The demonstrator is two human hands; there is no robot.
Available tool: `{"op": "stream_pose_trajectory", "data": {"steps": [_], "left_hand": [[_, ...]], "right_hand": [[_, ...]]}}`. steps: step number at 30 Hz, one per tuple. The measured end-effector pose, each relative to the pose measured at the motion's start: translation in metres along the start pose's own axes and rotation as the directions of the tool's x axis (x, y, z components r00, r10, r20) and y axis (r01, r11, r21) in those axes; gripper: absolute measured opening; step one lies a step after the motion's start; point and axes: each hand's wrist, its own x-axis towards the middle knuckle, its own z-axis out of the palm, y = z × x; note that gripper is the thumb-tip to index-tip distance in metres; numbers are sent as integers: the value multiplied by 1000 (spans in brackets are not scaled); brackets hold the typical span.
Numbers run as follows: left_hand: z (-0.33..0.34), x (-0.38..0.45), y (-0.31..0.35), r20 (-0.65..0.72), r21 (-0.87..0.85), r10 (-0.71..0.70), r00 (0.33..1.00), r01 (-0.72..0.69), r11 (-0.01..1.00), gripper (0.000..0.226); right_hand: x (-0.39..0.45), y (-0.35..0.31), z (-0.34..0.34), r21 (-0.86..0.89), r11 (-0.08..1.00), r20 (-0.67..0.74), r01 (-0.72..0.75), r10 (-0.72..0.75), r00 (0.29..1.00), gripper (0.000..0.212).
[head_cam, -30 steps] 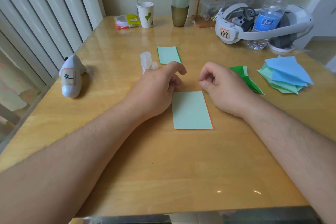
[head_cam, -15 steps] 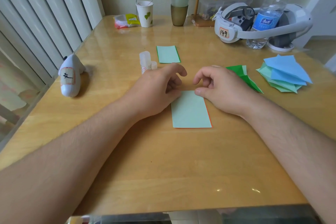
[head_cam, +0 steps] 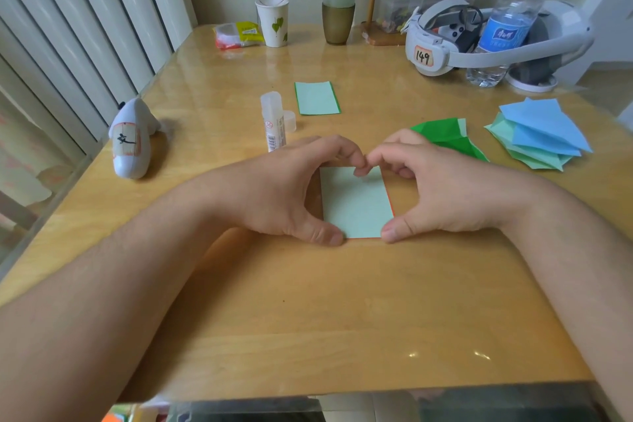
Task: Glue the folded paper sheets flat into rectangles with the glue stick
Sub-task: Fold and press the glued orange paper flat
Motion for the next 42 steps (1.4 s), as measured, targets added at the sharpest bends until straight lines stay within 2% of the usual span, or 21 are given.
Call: {"op": "stream_pose_trajectory", "data": {"steps": [4,10,15,17,19,21,24,30,37,42], "left_hand": [[0,3,-3,-53,-129,-59,997,52,990,68],[2,7,-9,-89,-63,-97,991,91,994,58],[1,9,-8,-123,-55,-109,986,103,993,43],[1,8,-7,-138,-72,-116,984,107,992,36],[1,7,-6,-169,-95,-129,977,114,989,49],[0,7,-4,-214,-106,-137,967,117,988,63],[-1,7,-3,-256,-125,-136,957,107,986,70],[3,9,0,-281,-128,-123,952,90,988,67],[5,10,2,-248,-122,-136,959,108,987,58],[4,12,1,-268,-240,-186,945,121,963,57]], "right_hand": [[9,7,0,220,975,-230,-25,77,970,53],[31,10,9,42,988,-424,-151,155,892,32],[44,10,8,44,982,-523,-183,178,834,18],[44,8,8,108,979,-555,-174,204,806,20],[41,3,5,333,935,-543,-121,295,786,27],[34,-6,-2,607,793,-439,-44,381,813,32],[25,-14,-12,782,623,-327,18,385,863,27],[22,-20,-16,834,547,-318,72,370,873,28],[22,-21,-15,884,459,-290,90,386,876,29],[21,-18,-18,925,366,-247,102,376,893,28]]}}
